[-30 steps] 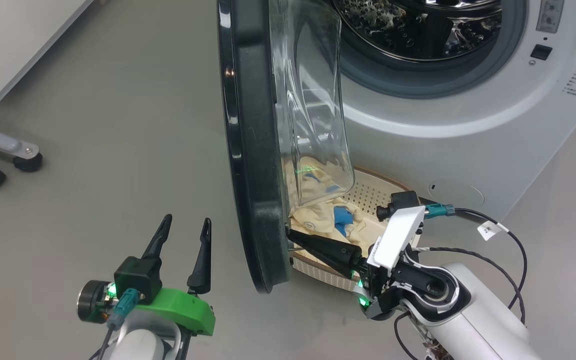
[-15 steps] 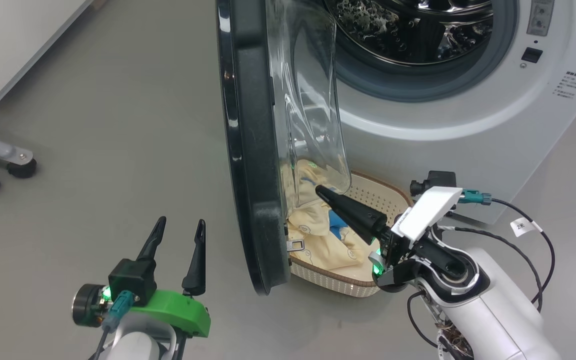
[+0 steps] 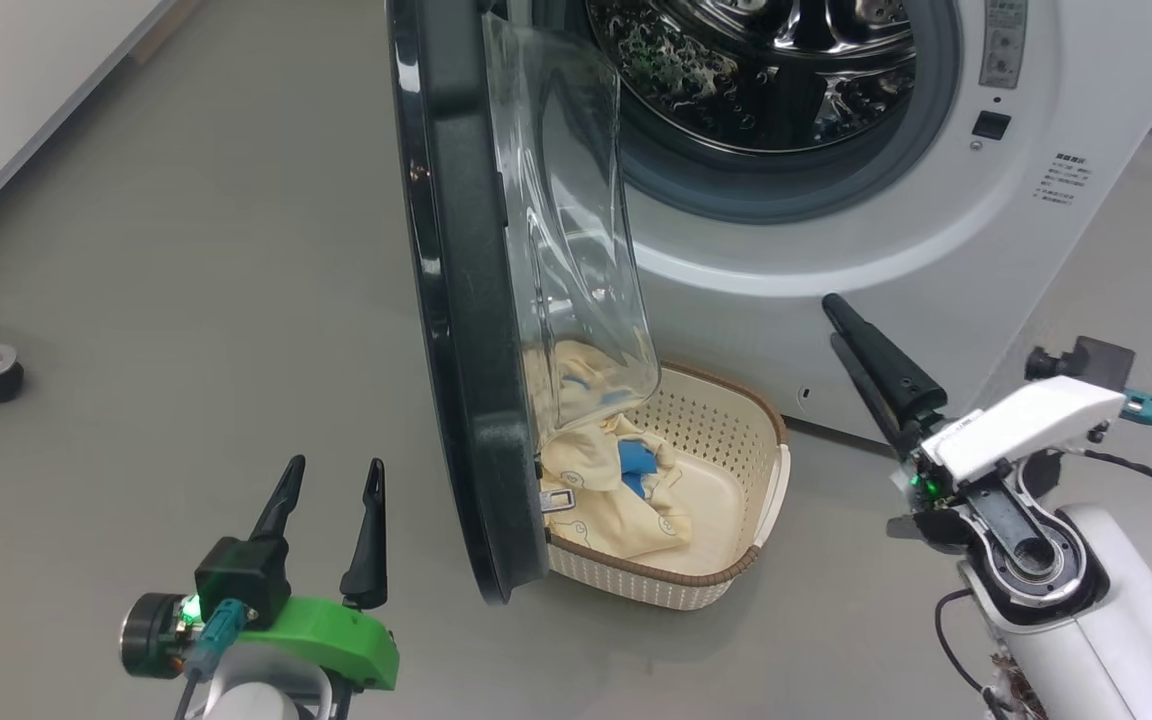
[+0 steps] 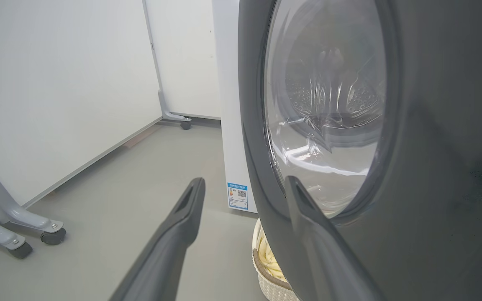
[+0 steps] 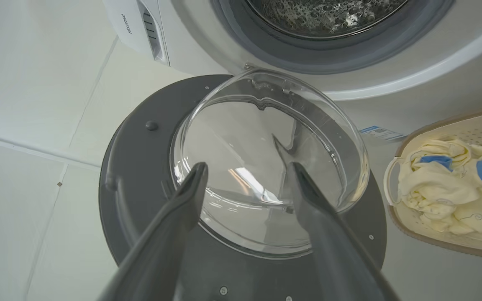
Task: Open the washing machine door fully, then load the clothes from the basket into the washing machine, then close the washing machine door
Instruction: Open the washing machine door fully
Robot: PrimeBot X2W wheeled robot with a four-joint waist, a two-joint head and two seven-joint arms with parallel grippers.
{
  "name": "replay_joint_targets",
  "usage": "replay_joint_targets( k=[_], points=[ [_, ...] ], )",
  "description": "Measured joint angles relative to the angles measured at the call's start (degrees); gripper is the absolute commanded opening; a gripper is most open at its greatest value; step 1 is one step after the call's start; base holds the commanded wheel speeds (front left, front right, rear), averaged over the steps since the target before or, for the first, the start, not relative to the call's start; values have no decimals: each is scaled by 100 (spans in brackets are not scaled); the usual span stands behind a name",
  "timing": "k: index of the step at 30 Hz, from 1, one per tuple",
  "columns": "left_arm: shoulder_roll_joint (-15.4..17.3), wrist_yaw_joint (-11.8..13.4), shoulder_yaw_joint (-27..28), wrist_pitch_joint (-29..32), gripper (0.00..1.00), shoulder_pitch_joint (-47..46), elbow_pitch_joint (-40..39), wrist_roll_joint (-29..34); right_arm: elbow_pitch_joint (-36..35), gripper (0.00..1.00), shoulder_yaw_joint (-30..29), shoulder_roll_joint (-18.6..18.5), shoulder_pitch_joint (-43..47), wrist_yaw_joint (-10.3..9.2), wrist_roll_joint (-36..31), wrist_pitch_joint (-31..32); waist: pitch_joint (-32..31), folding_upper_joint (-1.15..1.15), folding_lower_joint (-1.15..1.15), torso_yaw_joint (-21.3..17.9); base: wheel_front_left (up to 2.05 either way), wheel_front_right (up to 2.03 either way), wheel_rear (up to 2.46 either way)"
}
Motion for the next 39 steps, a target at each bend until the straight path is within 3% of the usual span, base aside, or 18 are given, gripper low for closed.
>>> replay_joint_targets(
  k=[13, 22, 31, 39],
  points=[
    [87, 5, 259, 0, 100, 155, 3, 47, -533, 100, 71, -864, 772, 4, -2351, -1508, -179, 0, 0, -362, 0, 0, 0],
    [118, 5, 314, 0, 100, 214, 23, 90, -391, 100, 97, -1171, 1299, -18, -3821, -2650, -280, 0, 0, -620, 0, 0, 0],
    [178, 5, 435, 0, 100, 332, 80, 97, -219, 100, -126, -1252, 1837, -858, -5199, -2809, -454, 0, 0, -827, 0, 0, 0],
    [216, 5, 472, 0, 100, 343, 112, 98, -398, 100, -330, -1230, 1968, -1218, -6196, -2791, -520, 0, 0, -965, 0, 0, 0]
  ],
)
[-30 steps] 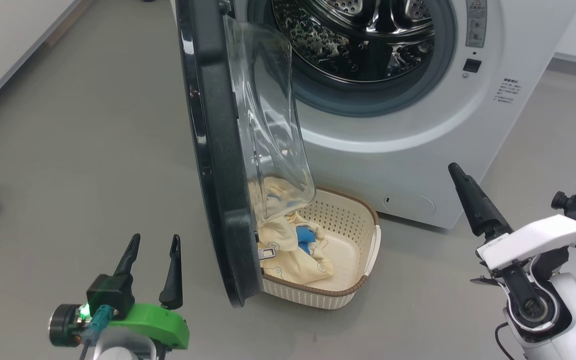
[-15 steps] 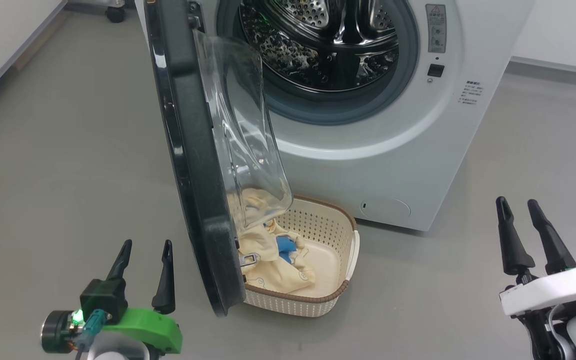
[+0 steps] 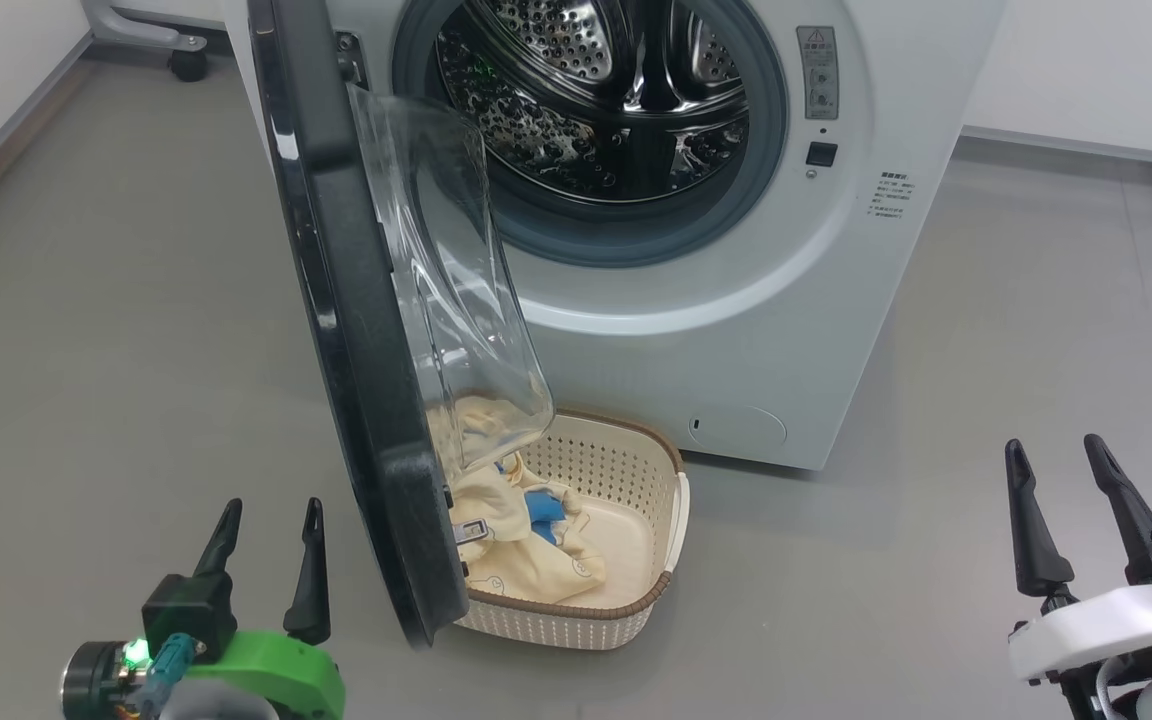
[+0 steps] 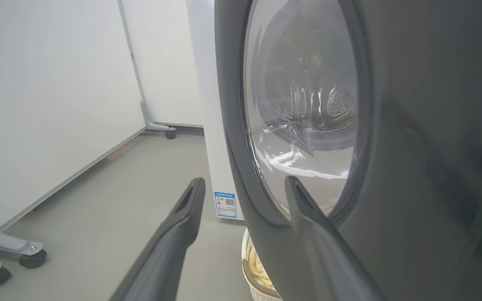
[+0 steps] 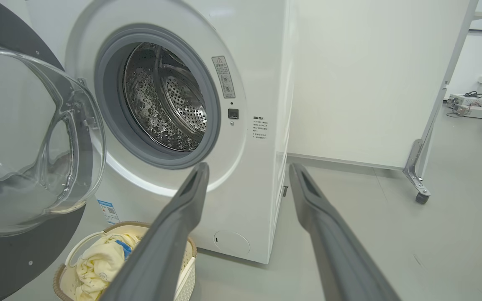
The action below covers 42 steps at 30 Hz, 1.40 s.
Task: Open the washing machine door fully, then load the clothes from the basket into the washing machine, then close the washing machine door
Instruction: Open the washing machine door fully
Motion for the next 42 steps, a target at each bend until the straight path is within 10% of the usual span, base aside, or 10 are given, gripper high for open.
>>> replay_joint_targets(
  k=[42],
  points=[
    [-11, -59, 129, 0, 100, 5, 80, 49, -4, 100, -409, 910, 803, -36, -786, 0, 18, 0, 0, -72, 0, 0, 0]
  ],
)
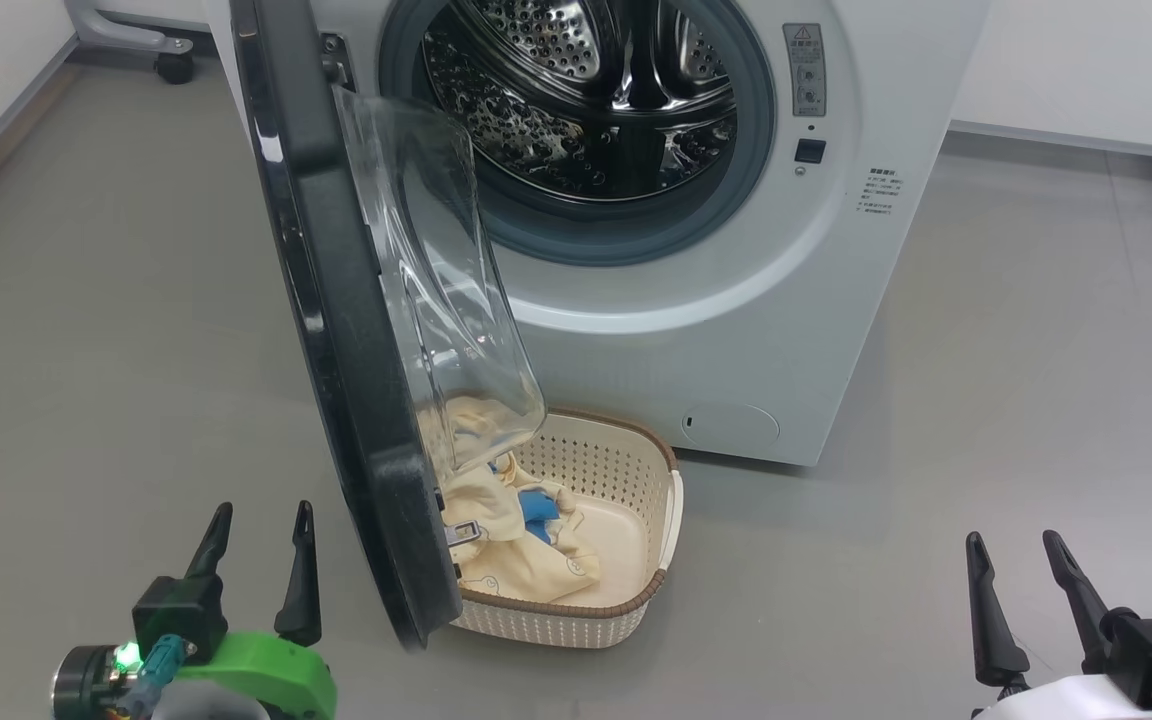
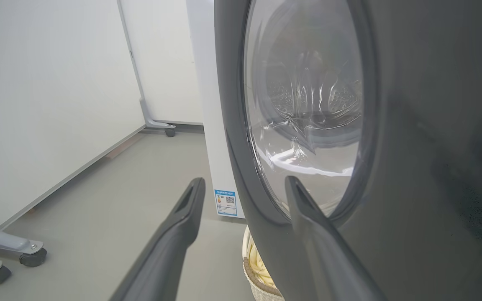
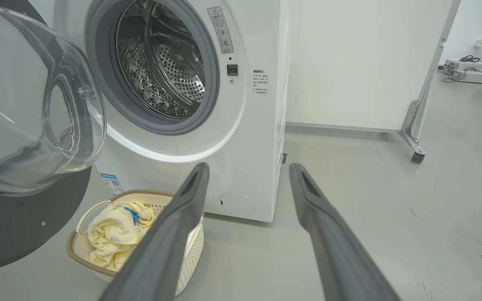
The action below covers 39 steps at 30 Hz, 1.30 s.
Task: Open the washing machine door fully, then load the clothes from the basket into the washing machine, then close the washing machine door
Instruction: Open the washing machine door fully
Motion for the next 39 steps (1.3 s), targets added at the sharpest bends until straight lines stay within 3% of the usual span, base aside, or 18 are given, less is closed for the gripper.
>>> replay_joint_targets(
  k=[7, 8, 9, 10, 27, 39],
  points=[
    [-9, -7, 21, 0, 100, 0, 1, 9, 11, 100, -54, 34, 9, 51, -102, 0, -20, 0, 0, 13, 0, 0, 0],
    [-9, -7, 22, 0, 73, 0, 2, 9, 14, 100, -60, 43, 13, 51, -112, 0, -23, 0, 0, 14, 0, 0, 0],
    [-10, -7, 23, 0, 15, 0, 8, 10, 18, 100, -70, 53, 17, 52, -130, 0, -27, 0, 0, 15, 0, 0, 0],
    [-10, -7, 23, 0, 0, 0, 11, 12, 21, 100, -81, 66, 21, 55, -141, 0, -30, 0, 0, 16, 0, 0, 0],
    [2, -5, 226, 0, 0, -32, -246, 127, 56, 100, -248, 212, 113, 199, -290, 0, -45, 0, 0, 104, 0, 0, 0],
    [49, 11, 447, -30, 0, -919, -1990, 514, 48, 100, -391, 378, 127, 261, -335, 0, -14, 0, 0, 267, 0, 0, 0]
  ],
)
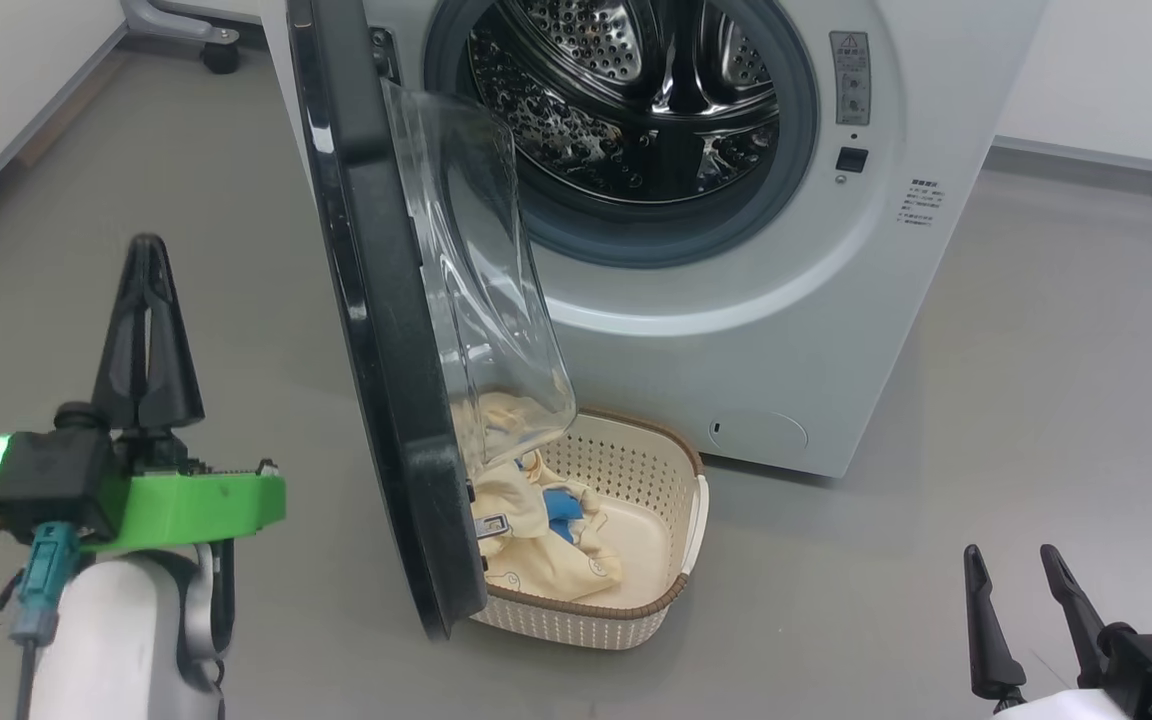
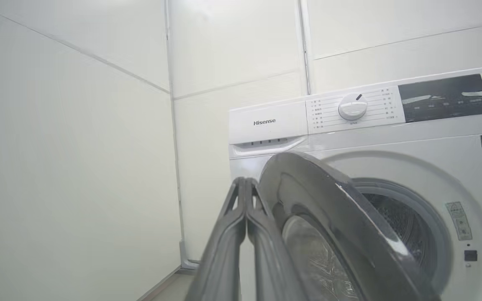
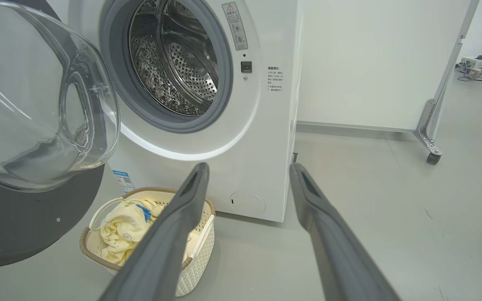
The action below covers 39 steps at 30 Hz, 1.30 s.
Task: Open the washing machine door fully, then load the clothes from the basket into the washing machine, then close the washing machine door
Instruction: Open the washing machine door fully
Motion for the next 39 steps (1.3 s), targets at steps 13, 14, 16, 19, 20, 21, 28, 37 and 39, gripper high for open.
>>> replay_joint_targets(
  k=[13, 14, 16, 19, 20, 21, 28, 37, 39],
  points=[
    [-132, -259, -1145, -4, 0, -237, -1178, 424, 33, 100, 16, 135, -2, 145, -80, 0, -30, 0, 0, 44, 0, 0, 0],
    [-148, -288, -1269, -4, 0, -191, -1165, 383, 37, 100, 16, 142, -3, 169, -85, 0, -24, 0, 0, 31, 0, 0, 0],
    [-163, -372, -1539, 62, 0, -51, -1132, 292, 55, 100, 9, 143, -4, 192, -91, 0, -15, 0, 0, 4, 0, 0, 0],
    [-171, -544, -1971, 282, 0, 147, -959, 103, 77, 100, -30, 142, -5, 193, -104, 0, -11, 0, 0, -18, 0, 0, 0],
    [-172, -586, -2103, 368, 0, 220, -902, 32, 89, 100, -37, 142, -5, 199, -108, 0, -13, 0, 0, -21, 0, 0, 0],
    [-172, -623, -2210, 453, 0, 287, -821, -23, 111, 100, -36, 143, -6, 238, -113, 0, -21, 0, 0, -25, 0, 0, 0],
    [-167, -772, -2805, 1176, 0, 788, -298, -590, 137, 100, -60, 197, -6, 292, -113, 0, -26, 0, 0, -62, 0, 0, 0],
    [-165, -649, -2747, 1418, 0, 813, -35, -672, 157, 100, -110, 254, -6, 345, -116, 0, 1, 0, 0, -103, 0, 0, 0],
    [-166, -524, -2611, 1418, 0, 799, 2, -614, 168, 100, -134, 276, -6, 353, -119, 0, 10, 0, 0, -114, 0, 0, 0]
  ],
)
